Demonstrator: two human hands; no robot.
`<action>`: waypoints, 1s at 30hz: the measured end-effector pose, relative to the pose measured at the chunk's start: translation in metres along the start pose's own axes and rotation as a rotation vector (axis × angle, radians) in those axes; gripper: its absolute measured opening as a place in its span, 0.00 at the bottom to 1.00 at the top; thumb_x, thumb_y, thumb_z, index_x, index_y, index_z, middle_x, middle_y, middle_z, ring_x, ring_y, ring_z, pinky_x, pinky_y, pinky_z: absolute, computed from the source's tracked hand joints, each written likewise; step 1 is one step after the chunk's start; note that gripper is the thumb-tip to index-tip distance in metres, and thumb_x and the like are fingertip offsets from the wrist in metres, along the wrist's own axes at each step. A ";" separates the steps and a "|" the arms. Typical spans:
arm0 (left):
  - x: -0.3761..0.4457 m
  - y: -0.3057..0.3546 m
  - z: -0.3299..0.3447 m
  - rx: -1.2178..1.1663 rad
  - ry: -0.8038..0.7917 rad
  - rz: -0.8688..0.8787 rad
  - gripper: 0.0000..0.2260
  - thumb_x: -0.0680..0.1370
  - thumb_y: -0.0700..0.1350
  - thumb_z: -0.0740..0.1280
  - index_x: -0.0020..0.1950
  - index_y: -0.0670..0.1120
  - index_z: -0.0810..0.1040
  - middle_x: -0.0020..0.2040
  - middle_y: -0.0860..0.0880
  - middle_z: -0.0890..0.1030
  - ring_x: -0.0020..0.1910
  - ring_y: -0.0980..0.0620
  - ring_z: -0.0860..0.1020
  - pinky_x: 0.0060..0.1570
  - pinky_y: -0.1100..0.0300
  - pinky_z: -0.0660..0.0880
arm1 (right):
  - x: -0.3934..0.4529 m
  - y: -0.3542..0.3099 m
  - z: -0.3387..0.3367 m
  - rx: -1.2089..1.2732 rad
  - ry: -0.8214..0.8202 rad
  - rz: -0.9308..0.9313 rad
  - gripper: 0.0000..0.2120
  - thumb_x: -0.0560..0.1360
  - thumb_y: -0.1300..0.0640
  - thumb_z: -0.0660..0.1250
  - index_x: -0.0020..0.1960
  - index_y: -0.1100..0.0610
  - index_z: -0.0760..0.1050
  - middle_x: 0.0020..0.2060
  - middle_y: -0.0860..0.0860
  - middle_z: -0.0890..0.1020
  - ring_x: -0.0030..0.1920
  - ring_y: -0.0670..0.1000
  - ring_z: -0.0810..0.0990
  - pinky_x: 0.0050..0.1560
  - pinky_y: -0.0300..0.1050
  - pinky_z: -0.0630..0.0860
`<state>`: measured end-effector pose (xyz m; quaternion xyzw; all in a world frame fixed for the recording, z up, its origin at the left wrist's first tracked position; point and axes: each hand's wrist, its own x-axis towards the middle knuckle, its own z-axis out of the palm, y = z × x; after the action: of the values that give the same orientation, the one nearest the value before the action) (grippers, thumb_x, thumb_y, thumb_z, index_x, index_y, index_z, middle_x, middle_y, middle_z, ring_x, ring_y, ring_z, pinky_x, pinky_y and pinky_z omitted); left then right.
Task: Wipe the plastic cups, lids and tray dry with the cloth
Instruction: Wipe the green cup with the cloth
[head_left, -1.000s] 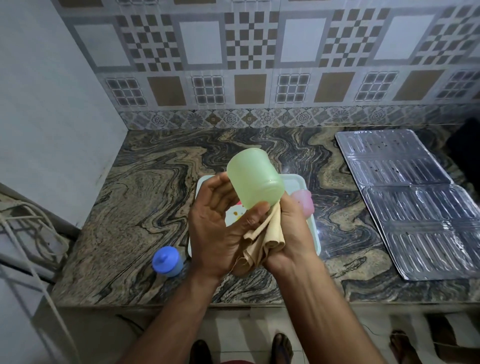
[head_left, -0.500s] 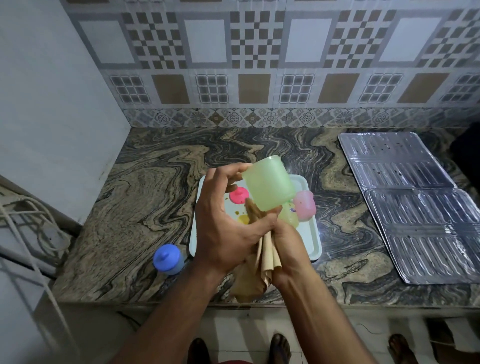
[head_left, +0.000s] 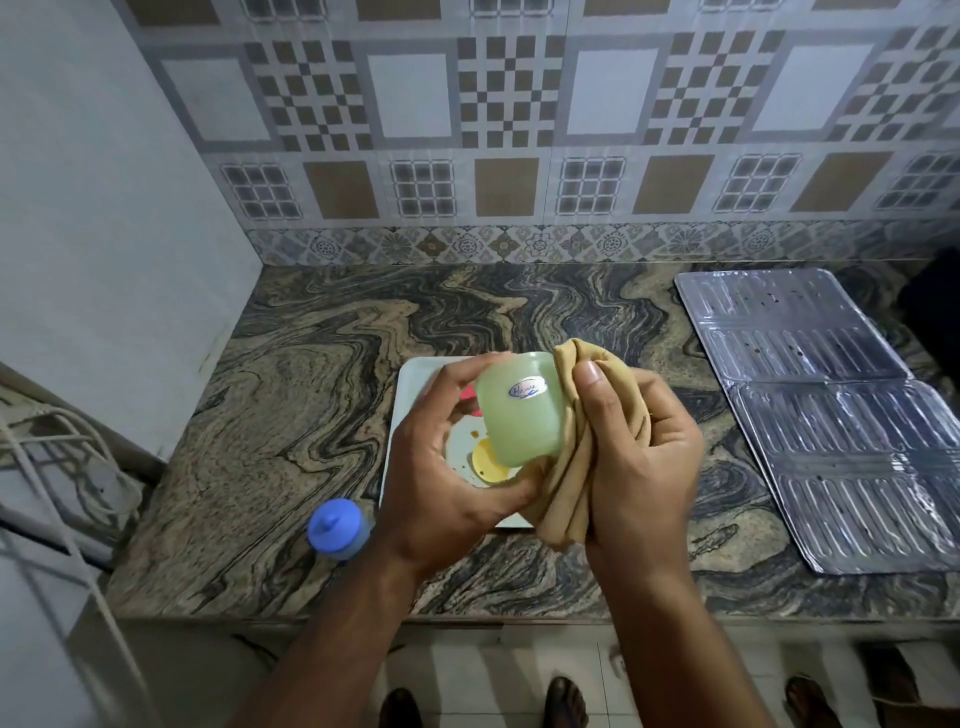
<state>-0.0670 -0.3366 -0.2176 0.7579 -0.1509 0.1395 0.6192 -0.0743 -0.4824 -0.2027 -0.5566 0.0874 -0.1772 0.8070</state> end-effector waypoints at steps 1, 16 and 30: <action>0.001 0.001 -0.003 0.087 0.007 0.031 0.31 0.67 0.47 0.81 0.69 0.54 0.76 0.65 0.53 0.79 0.64 0.47 0.79 0.62 0.48 0.79 | -0.001 -0.002 -0.002 -0.049 -0.006 -0.064 0.04 0.76 0.54 0.76 0.44 0.53 0.84 0.39 0.53 0.84 0.40 0.48 0.80 0.41 0.45 0.78; -0.008 0.012 -0.007 0.018 0.096 0.002 0.33 0.65 0.52 0.84 0.67 0.52 0.75 0.64 0.51 0.82 0.62 0.46 0.81 0.61 0.51 0.78 | -0.007 -0.025 -0.004 -0.262 -0.082 -0.330 0.06 0.77 0.59 0.77 0.49 0.61 0.83 0.39 0.47 0.85 0.36 0.40 0.81 0.37 0.33 0.77; -0.002 0.016 0.011 -1.173 0.077 -0.683 0.46 0.66 0.64 0.81 0.76 0.42 0.74 0.68 0.43 0.77 0.76 0.43 0.71 0.78 0.41 0.65 | -0.028 0.009 0.000 -0.162 -0.212 -0.047 0.07 0.76 0.58 0.77 0.49 0.62 0.84 0.39 0.50 0.88 0.39 0.44 0.84 0.41 0.39 0.80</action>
<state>-0.0747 -0.3503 -0.2065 0.2964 0.0685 -0.1422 0.9419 -0.0987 -0.4690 -0.2131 -0.6373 0.0026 -0.1284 0.7598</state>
